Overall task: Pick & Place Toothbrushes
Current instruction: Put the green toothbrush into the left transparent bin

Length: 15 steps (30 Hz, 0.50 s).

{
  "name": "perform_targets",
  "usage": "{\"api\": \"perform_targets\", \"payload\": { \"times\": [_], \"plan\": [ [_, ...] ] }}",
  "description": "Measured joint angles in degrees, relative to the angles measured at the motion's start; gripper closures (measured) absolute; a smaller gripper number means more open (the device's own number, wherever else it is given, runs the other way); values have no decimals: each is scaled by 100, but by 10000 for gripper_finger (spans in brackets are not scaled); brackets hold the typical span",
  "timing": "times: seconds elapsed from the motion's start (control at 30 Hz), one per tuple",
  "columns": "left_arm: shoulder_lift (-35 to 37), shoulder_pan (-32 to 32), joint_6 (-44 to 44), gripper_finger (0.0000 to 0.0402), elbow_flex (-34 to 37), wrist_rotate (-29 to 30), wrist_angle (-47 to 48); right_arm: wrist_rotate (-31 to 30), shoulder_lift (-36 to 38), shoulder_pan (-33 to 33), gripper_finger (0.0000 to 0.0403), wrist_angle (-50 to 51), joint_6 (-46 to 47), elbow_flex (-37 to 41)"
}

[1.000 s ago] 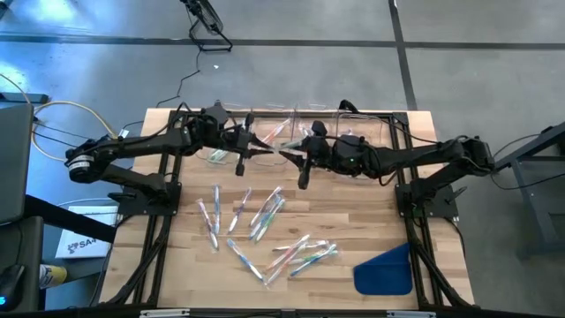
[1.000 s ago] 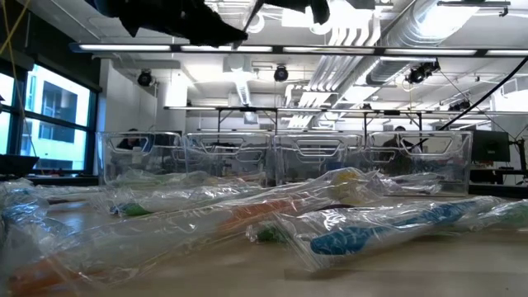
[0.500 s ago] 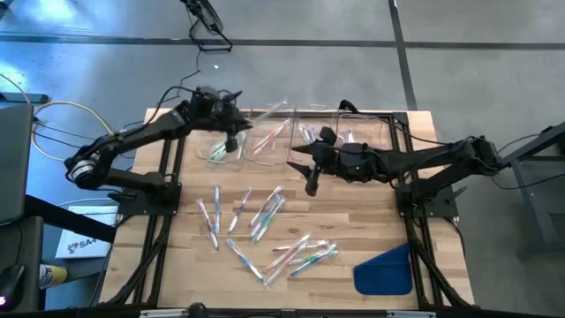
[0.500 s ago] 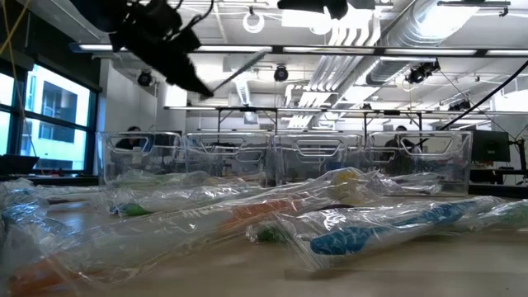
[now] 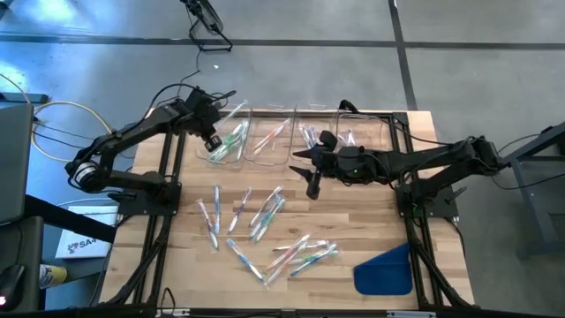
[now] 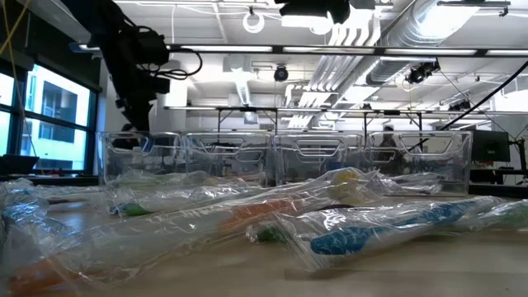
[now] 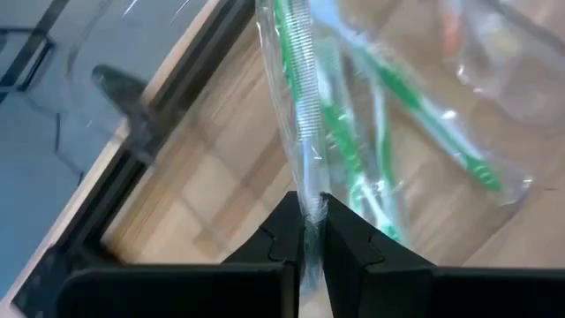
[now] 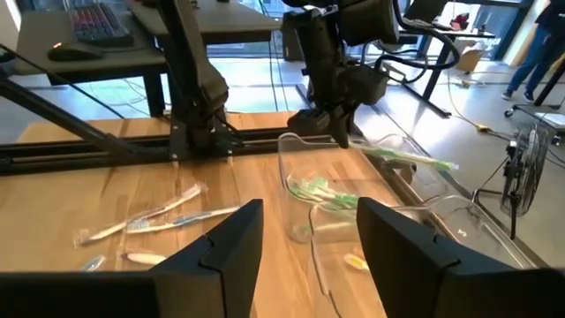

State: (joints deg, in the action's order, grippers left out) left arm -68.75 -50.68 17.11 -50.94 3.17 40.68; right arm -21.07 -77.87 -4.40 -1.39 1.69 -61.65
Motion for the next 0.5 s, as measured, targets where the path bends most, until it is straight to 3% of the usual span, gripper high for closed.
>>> {"api": "perform_targets", "payload": {
  "times": [0.5],
  "plan": [
    [-666,4,-393,379,0,-105,313,1,-2,2,227,94,22,0]
  ]
}}
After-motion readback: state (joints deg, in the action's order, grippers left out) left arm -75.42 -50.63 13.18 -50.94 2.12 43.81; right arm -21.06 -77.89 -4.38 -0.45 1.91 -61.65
